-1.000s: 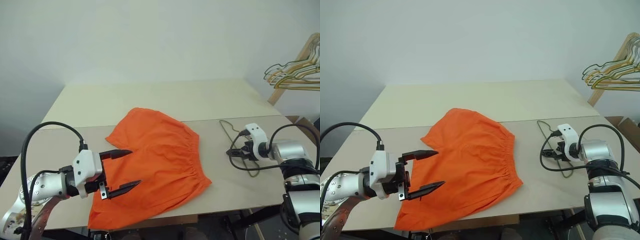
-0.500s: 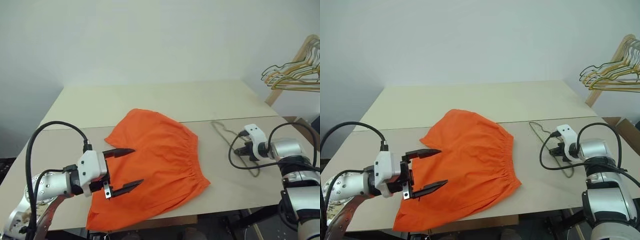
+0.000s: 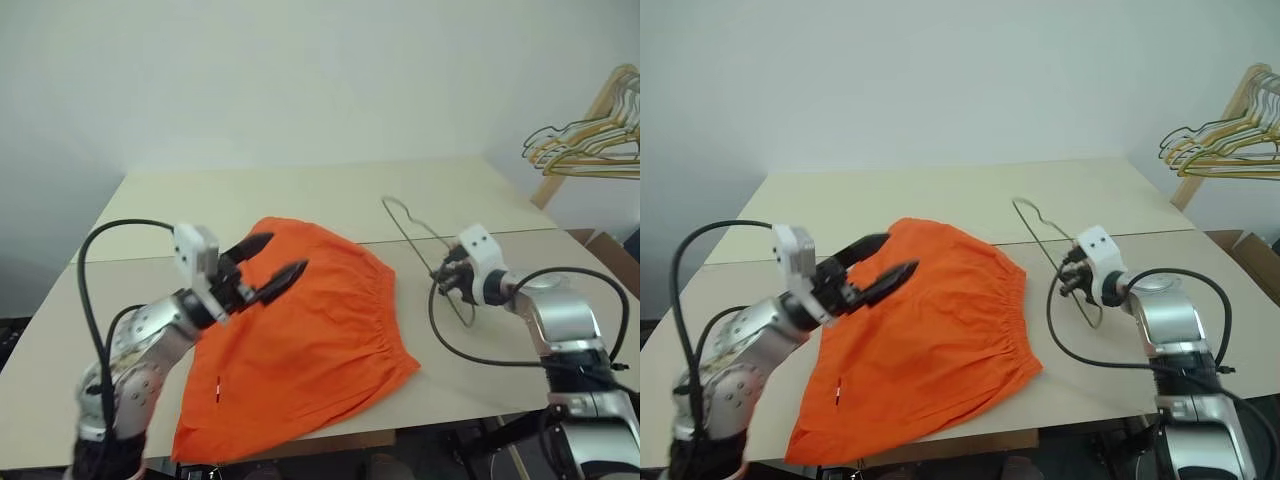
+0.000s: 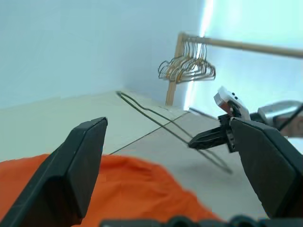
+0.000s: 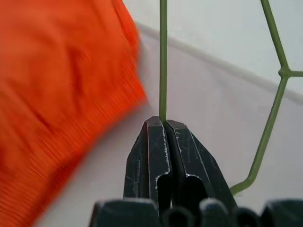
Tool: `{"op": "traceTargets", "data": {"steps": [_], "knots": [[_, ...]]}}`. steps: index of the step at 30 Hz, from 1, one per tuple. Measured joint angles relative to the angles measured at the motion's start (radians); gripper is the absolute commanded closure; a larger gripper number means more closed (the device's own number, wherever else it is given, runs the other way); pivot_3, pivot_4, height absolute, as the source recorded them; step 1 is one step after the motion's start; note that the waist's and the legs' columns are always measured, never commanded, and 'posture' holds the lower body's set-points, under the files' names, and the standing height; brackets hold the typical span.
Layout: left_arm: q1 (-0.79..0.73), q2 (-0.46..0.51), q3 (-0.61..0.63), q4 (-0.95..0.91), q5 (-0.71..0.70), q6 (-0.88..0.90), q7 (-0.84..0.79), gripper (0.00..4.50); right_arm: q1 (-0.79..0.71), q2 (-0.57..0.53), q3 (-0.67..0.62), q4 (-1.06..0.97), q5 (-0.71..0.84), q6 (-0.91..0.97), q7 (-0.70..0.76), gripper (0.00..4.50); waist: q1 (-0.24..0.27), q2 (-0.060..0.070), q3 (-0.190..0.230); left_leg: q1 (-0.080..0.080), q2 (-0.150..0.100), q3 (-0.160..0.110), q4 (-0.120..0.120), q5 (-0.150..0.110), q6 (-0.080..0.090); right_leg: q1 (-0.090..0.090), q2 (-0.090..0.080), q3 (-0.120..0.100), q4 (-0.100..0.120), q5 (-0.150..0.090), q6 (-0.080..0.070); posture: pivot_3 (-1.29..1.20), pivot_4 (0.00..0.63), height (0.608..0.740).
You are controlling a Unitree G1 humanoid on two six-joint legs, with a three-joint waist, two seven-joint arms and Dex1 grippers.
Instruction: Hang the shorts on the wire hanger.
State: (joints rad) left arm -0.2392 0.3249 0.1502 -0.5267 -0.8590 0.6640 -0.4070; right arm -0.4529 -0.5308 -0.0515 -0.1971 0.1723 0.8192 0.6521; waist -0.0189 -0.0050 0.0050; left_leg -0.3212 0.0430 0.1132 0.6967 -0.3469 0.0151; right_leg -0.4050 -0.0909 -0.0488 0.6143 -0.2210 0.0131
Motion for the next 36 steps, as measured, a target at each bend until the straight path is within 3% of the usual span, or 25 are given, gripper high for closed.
{"op": "traceTargets", "data": {"steps": [7,18,23,33,36], "knots": [[-0.155,-0.196,0.003,0.131,-0.068,0.040,0.227,0.00,0.086,0.145,0.085,-0.218,0.003,-0.077,-0.133,4.47,-0.004,0.000,0.000,0.001,-0.005,0.000,0.002,0.000,0.000,0.001,0.000,0.001,-0.002,0.000,0.001,-0.04,0.000,0.740],[-0.179,-0.264,0.020,0.186,-0.132,0.067,0.312,0.00,0.125,0.154,0.212,-0.244,-0.092,-0.359,-0.152,4.47,-0.027,-0.001,0.000,0.001,-0.006,-0.003,0.002,0.000,0.001,0.003,0.000,0.003,-0.003,0.000,0.001,-0.02,0.000,0.740],[-0.192,-0.271,0.024,0.195,-0.130,0.067,0.335,1.11,0.133,0.153,0.258,-0.232,-0.132,-0.437,-0.151,4.50,-0.025,-0.001,0.000,0.001,-0.006,-0.003,0.002,0.000,0.001,0.002,0.000,0.003,-0.003,0.000,0.001,-0.01,0.000,0.740],[-0.198,-0.294,0.042,0.213,-0.163,0.060,0.353,4.46,0.134,0.180,0.282,-0.179,-0.206,-0.478,-0.189,4.50,-0.023,-0.002,0.001,0.001,-0.007,-0.003,0.002,0.000,0.001,0.002,0.000,0.003,-0.003,0.000,0.001,-0.02,0.000,0.740],[-0.198,-0.294,0.042,0.214,-0.162,0.058,0.353,4.49,0.134,0.182,0.292,-0.174,-0.236,-0.504,-0.199,4.50,-0.024,-0.002,0.001,0.001,-0.007,-0.003,0.002,0.000,0.001,0.002,0.000,0.003,-0.003,0.000,0.001,-0.02,0.000,0.740]]}}
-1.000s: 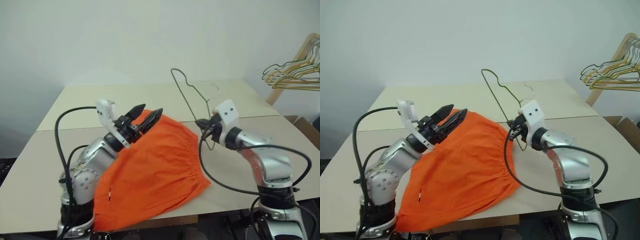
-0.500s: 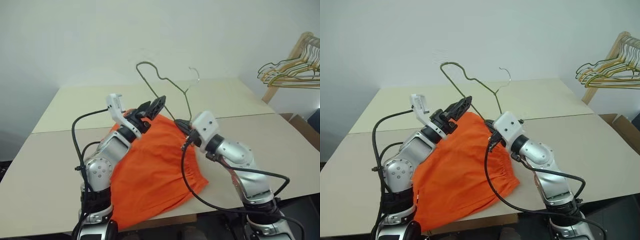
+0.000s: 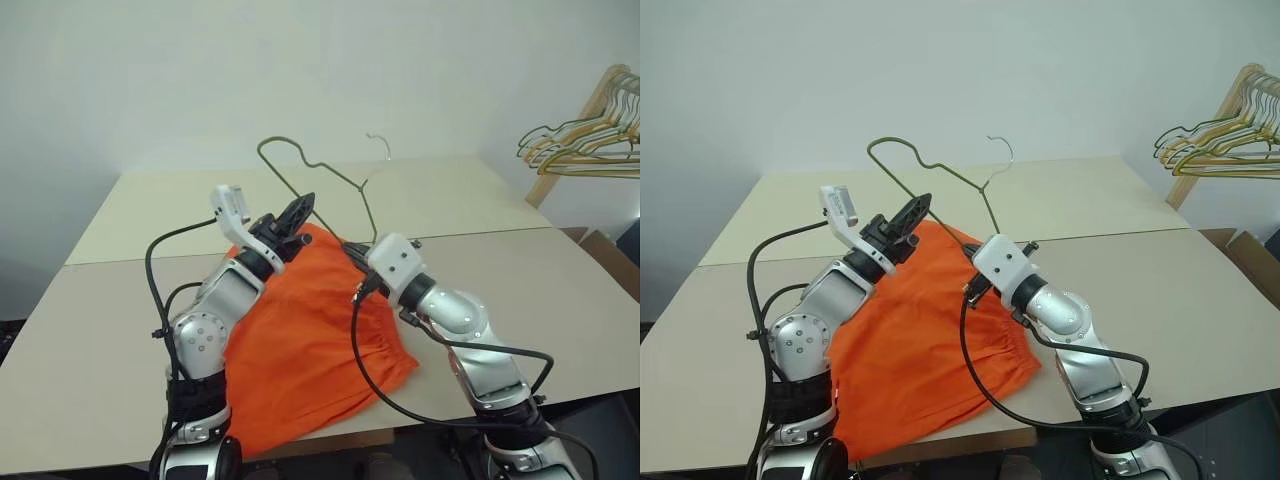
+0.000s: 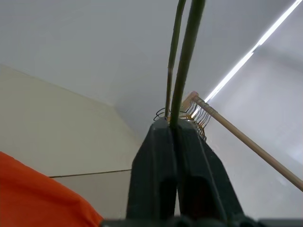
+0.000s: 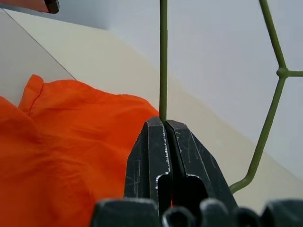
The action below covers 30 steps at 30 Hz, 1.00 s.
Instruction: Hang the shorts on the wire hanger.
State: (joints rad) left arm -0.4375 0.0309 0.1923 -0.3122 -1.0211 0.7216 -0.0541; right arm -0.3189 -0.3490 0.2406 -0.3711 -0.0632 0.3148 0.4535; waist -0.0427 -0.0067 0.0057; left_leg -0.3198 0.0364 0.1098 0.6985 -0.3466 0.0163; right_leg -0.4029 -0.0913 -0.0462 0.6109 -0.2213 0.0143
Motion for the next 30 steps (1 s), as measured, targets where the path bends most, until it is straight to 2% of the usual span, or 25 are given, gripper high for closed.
{"op": "traceTargets", "data": {"steps": [1,4,10,12,15,17,18,22,26,30], "knots": [[0.000,0.001,-0.002,0.000,0.002,-0.001,-0.004,4.49,0.000,0.000,0.003,0.002,-0.011,-0.009,-0.002,4.50,0.000,0.000,0.000,0.000,0.000,0.000,0.000,0.000,0.000,0.000,0.000,0.000,0.000,0.000,0.000,-0.02,0.000,0.740],[0.000,0.025,-0.025,-0.002,0.039,-0.015,-0.034,4.50,0.001,-0.009,0.012,0.003,-0.020,-0.027,0.005,3.76,0.000,0.000,0.000,0.000,0.000,0.000,0.000,0.000,0.000,0.000,0.000,0.000,0.000,0.000,0.000,-0.02,0.000,0.740],[0.012,0.083,-0.100,-0.008,0.158,-0.072,-0.125,4.50,0.003,-0.026,0.030,0.009,-0.063,-0.096,0.010,1.78,-0.001,0.000,0.000,0.000,0.000,0.001,0.000,0.000,0.000,0.000,0.000,0.000,0.000,0.000,0.000,-0.03,0.000,0.740],[0.012,0.109,-0.101,-0.008,0.180,-0.094,-0.156,4.50,0.007,-0.042,0.013,0.004,-0.017,-0.090,0.056,1.10,-0.002,0.000,0.000,0.000,0.000,0.001,0.000,0.000,0.000,0.000,0.000,0.000,0.000,0.000,0.000,-0.03,0.000,0.740],[0.014,0.182,-0.065,-0.021,0.145,-0.095,-0.234,4.50,0.019,-0.093,-0.105,-0.058,0.263,0.108,0.203,0.11,-0.001,-0.001,0.002,0.000,0.001,-0.001,0.000,0.000,0.000,-0.001,0.000,-0.001,0.000,0.000,0.000,-0.02,0.000,0.740],[0.030,0.249,-0.032,-0.055,0.108,-0.089,-0.305,4.50,0.008,-0.158,-0.207,-0.082,0.455,0.266,0.288,0.11,-0.001,-0.001,0.002,0.000,0.002,-0.003,0.000,-0.001,0.001,-0.001,0.000,0.000,0.000,0.000,0.000,-0.01,0.000,0.740],[0.045,0.294,-0.008,-0.074,0.068,-0.080,-0.357,4.50,-0.005,-0.228,-0.262,-0.081,0.573,0.355,0.363,0.11,-0.001,-0.001,0.003,0.000,0.001,-0.003,0.000,-0.002,0.003,-0.001,0.000,0.000,-0.001,0.000,0.000,-0.01,0.000,0.740],[0.068,0.414,0.111,-0.084,-0.114,-0.033,-0.492,4.50,-0.052,-0.430,-0.356,-0.015,0.795,0.526,0.577,0.11,0.000,-0.005,0.006,0.000,0.002,-0.003,0.000,-0.004,0.007,-0.001,0.000,0.000,-0.001,0.000,0.000,0.00,0.000,0.740],[0.069,0.459,0.196,-0.084,-0.289,-0.015,-0.589,4.50,-0.120,-0.495,-0.329,0.154,0.873,0.626,0.725,0.11,0.001,-0.007,0.007,0.000,0.001,-0.002,0.000,-0.004,0.007,0.000,0.000,0.002,-0.001,0.000,0.000,0.00,0.000,0.740],[0.062,0.461,0.206,-0.075,-0.350,-0.016,-0.600,4.50,-0.213,-0.468,-0.233,0.270,0.869,0.654,0.792,0.11,0.002,-0.008,0.008,0.000,0.001,-0.001,0.000,-0.003,0.005,0.001,0.000,0.003,0.000,0.000,0.000,0.01,0.000,0.740]]}}
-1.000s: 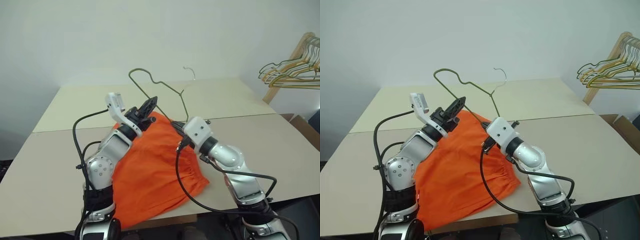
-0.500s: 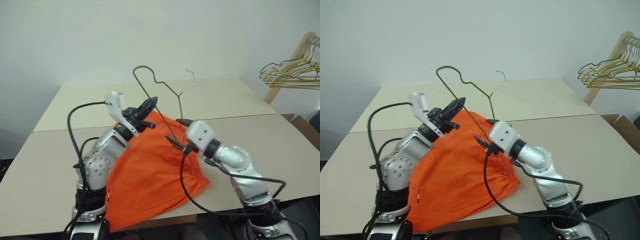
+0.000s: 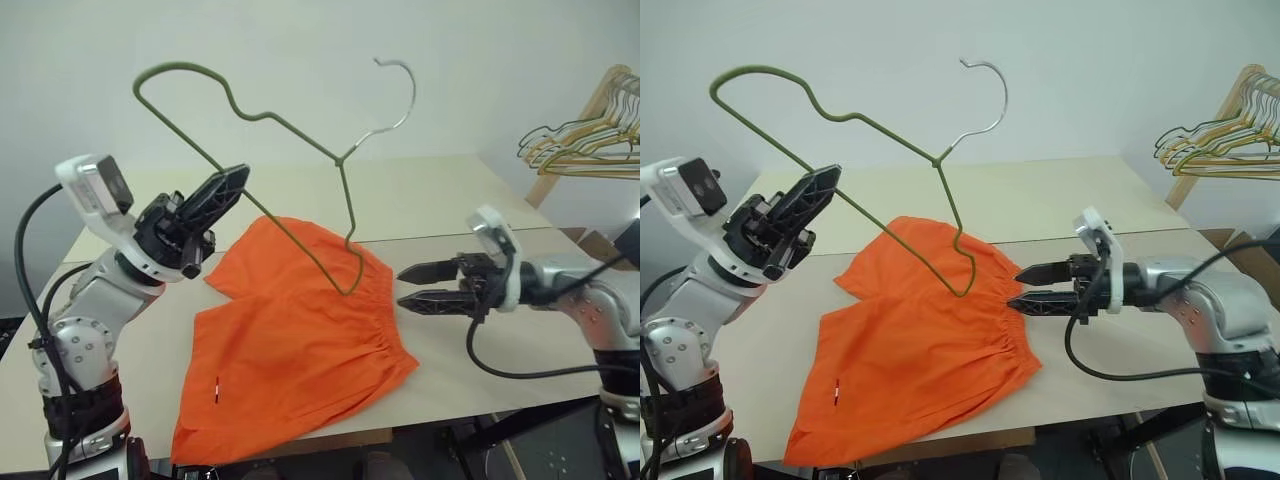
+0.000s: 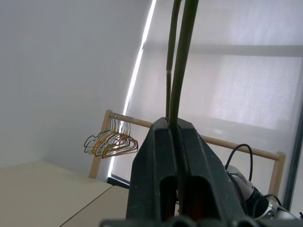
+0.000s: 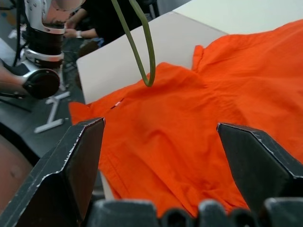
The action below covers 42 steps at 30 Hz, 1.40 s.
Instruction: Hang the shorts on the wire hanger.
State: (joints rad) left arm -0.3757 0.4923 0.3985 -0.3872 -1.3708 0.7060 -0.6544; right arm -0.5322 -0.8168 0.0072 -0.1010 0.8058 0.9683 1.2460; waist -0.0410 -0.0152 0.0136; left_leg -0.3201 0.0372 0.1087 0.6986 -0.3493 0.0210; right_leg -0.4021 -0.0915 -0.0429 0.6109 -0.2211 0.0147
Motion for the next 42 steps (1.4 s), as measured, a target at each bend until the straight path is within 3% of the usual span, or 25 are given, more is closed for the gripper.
{"op": "traceTargets", "data": {"steps": [7,24,27,37,39,40,42], "knots": [[-0.002,-0.003,-0.035,0.001,-0.006,-0.003,-0.005,4.50,-0.059,0.105,0.096,0.081,-0.022,0.007,0.001,0.11,0.006,0.000,0.000,-0.001,-0.001,0.002,0.000,0.001,-0.001,-0.003,0.000,-0.002,-0.001,0.000,0.001,0.02,0.000,0.740],[-0.006,-0.021,-0.090,0.000,0.015,-0.014,-0.024,4.50,-0.145,0.166,0.147,0.120,-0.030,0.026,0.060,0.11,0.017,0.000,0.000,-0.001,-0.001,0.003,0.000,0.002,-0.003,-0.003,0.000,-0.003,0.000,0.000,0.001,0.02,0.000,0.740],[-0.006,-0.024,-0.090,-0.001,0.024,-0.025,-0.025,4.50,-0.156,0.177,0.148,0.120,-0.035,0.026,0.058,0.95,0.019,0.000,0.000,-0.001,-0.001,0.003,0.000,0.002,-0.004,-0.003,0.000,-0.003,0.000,0.000,0.001,0.02,0.000,0.740],[-0.005,-0.040,-0.093,0.002,0.056,-0.046,-0.018,4.50,-0.148,0.189,0.150,0.104,-0.047,0.021,0.062,4.49,0.025,0.000,0.000,-0.001,-0.001,0.003,0.000,0.002,-0.004,-0.003,0.000,-0.004,0.000,0.000,0.001,0.02,0.000,0.740],[-0.003,-0.050,-0.088,0.014,0.079,-0.063,-0.014,4.50,-0.143,0.200,0.149,0.088,-0.048,0.015,0.060,4.49,0.024,0.000,0.000,-0.001,-0.001,0.003,0.000,0.002,-0.004,-0.003,0.000,-0.004,0.000,0.000,0.001,0.02,0.000,0.740],[0.001,-0.057,-0.093,0.015,0.095,-0.074,-0.014,3.98,-0.138,0.200,0.149,0.089,-0.048,0.013,0.058,4.50,0.024,0.000,0.000,-0.001,-0.001,0.003,0.000,0.002,-0.004,-0.002,0.000,-0.004,0.000,0.000,0.001,0.01,0.000,0.740],[0.011,-0.085,-0.100,0.025,0.135,-0.102,-0.016,3.42,-0.128,0.209,0.147,0.088,-0.047,0.013,0.050,4.50,0.024,0.000,0.000,-0.001,-0.001,0.004,0.000,0.002,-0.004,-0.002,0.000,-0.003,0.000,0.000,0.001,0.01,0.000,0.740]]}}
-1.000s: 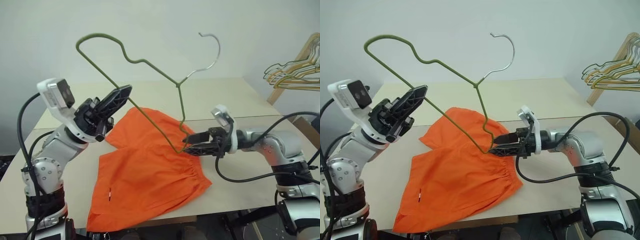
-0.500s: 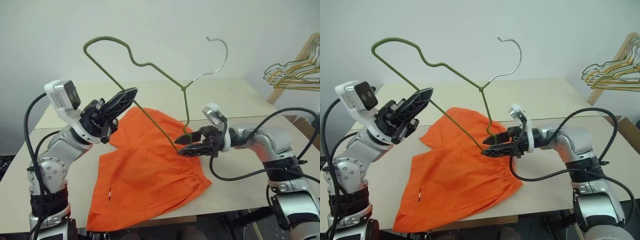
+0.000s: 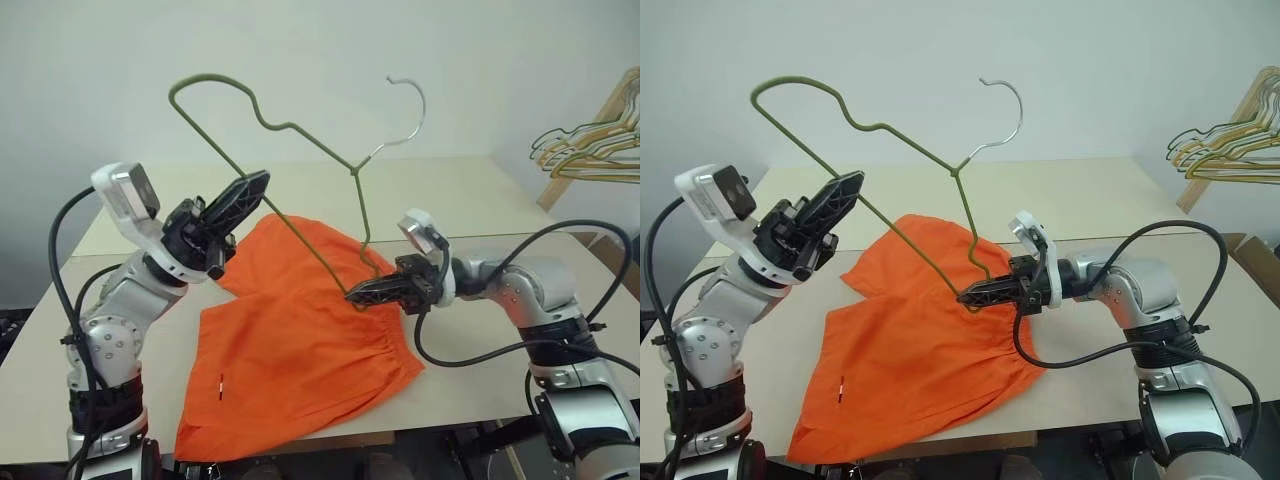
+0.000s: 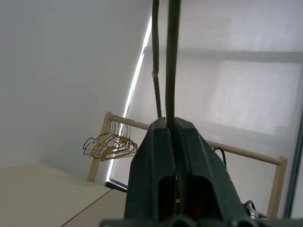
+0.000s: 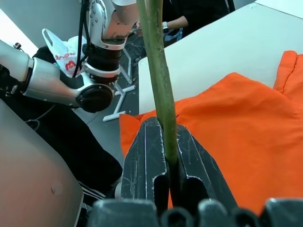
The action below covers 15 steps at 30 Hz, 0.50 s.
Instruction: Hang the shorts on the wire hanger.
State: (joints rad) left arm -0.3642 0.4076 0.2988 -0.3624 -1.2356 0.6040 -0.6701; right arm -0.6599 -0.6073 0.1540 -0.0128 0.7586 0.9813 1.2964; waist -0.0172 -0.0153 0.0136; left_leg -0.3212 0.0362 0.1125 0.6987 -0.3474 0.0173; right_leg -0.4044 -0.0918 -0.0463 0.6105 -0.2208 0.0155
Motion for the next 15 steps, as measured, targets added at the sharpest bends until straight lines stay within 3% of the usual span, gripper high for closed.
{"op": "traceTargets", "data": {"steps": [5,10,15], "knots": [[0.025,-0.016,-0.015,0.010,0.049,-0.031,-0.029,1.83,0.011,0.005,-0.018,-0.001,0.008,0.005,-0.043,4.50,-0.001,0.000,0.000,0.000,0.000,0.000,0.000,0.000,0.000,0.000,0.000,0.000,0.000,0.000,0.000,0.00,0.000,0.740],[0.111,0.085,-0.120,0.007,0.178,-0.010,-0.111,0.11,0.044,0.015,-0.134,-0.019,0.074,0.038,-0.119,4.50,-0.002,0.000,0.000,0.000,0.000,0.000,-0.001,0.000,0.000,-0.001,0.000,0.000,0.000,0.000,0.000,0.01,0.000,0.740],[0.200,0.195,-0.280,-0.018,0.450,-0.055,-0.152,0.05,0.166,-0.111,-0.279,-0.076,0.126,0.121,-0.201,4.50,0.012,0.000,0.000,-0.001,0.000,0.000,-0.002,-0.001,0.001,-0.001,0.000,-0.001,-0.002,0.000,0.000,-0.01,0.000,0.740]]}}
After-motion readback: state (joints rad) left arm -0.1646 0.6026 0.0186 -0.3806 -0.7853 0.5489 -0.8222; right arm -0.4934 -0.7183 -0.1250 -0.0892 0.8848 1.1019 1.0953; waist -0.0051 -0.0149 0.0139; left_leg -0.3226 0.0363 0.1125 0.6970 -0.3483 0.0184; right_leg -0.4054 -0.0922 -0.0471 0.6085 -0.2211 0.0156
